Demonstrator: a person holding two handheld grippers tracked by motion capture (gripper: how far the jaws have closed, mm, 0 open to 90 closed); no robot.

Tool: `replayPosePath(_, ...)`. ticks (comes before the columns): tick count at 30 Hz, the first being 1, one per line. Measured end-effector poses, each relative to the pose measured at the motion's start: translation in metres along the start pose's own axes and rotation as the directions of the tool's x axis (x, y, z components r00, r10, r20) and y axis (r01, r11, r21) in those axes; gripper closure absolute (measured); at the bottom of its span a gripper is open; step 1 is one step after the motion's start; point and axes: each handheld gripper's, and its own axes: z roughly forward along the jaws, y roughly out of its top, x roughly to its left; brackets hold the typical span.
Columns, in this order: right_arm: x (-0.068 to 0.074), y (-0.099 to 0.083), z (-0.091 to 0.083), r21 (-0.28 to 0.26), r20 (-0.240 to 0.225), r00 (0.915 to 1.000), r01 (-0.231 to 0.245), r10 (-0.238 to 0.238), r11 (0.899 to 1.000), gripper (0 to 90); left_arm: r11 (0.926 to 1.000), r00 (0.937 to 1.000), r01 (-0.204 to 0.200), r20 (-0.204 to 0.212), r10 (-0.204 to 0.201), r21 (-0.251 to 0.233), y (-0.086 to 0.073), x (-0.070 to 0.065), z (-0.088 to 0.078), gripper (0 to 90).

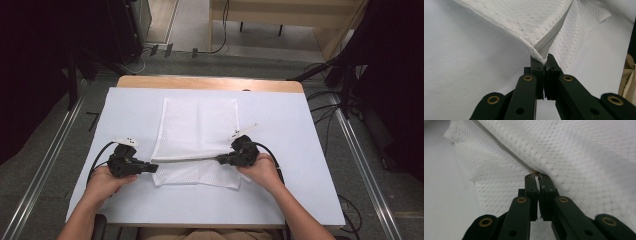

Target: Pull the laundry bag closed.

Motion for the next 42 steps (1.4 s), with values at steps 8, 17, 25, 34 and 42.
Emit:
replayPosePath(8,-0.006,-0.007,-0.008,0.001,0.013,0.9997,-0.023,0.023,1.0,88.5,1.0,1.0,-0.002,-0.003,0.002,0.005,-0.001,0.001,-0.001,89.1)
replayPosePath(17,-0.011,-0.013,-0.014,0.01,0.029,0.9991,-0.032,0.031,0.999,88.5,1.0,1.0,0.004,-0.002,-0.004,0.009,-0.001,0.002,-0.001,89.0)
replayPosePath(25,-0.015,-0.018,-0.02,0.009,0.036,0.9983,-0.046,0.046,0.999,88.5,0.9999,1.0,0.005,0.002,-0.005,0.01,-0.002,0.002,-0.001,89.1)
replayPosePath(34,-0.021,-0.025,-0.03,0.01,0.045,0.9971,-0.063,0.062,0.998,88.5,0.9999,0.9999,0.009,0.011,-0.009,0.012,-0.002,0.003,0.0,89.0)
replayPosePath(42,-0.02,-0.026,-0.032,0.012,0.058,0.9959,-0.07,0.069,0.997,88.5,0.9998,0.9998,0.014,0.017,-0.014,0.016,-0.002,0.003,0.001,88.7)
